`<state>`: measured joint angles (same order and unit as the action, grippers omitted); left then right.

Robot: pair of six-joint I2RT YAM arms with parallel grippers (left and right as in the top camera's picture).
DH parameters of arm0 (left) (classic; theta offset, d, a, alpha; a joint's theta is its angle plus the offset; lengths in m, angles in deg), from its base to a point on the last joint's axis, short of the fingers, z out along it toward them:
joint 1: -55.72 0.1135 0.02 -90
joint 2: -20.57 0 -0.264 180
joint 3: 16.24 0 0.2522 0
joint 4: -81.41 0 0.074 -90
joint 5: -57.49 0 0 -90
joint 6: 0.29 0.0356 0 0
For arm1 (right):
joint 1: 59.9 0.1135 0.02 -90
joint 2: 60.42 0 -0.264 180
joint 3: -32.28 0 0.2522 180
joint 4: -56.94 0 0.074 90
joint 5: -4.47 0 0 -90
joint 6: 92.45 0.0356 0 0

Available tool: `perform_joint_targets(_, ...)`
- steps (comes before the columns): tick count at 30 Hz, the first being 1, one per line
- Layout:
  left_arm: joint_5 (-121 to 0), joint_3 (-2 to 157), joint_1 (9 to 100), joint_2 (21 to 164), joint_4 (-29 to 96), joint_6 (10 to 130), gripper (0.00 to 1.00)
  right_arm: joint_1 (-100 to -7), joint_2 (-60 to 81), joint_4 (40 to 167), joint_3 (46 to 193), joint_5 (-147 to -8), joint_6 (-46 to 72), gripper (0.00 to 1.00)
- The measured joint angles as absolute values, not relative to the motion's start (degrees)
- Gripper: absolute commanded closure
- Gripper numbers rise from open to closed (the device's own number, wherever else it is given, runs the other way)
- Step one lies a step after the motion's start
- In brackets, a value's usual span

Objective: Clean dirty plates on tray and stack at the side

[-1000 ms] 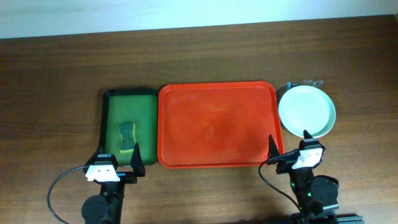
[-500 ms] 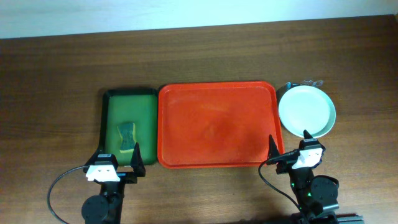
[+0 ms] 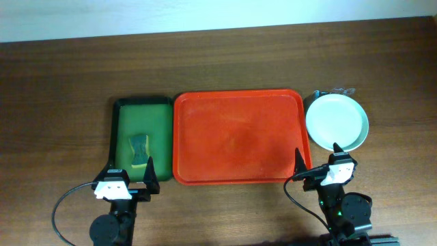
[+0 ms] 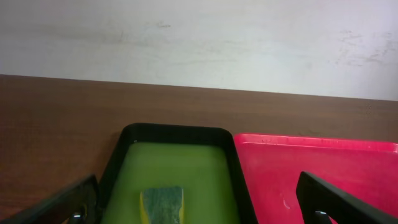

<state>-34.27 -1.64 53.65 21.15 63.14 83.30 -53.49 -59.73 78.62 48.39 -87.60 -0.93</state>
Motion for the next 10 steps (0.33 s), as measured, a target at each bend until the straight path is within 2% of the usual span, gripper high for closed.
perform_joint_targets(10,-34.3,-1.6,53.7,21.1,63.1,83.3,0.01,-53.5,-59.7,78.6,48.4,-87.6,-1.0,0.02)
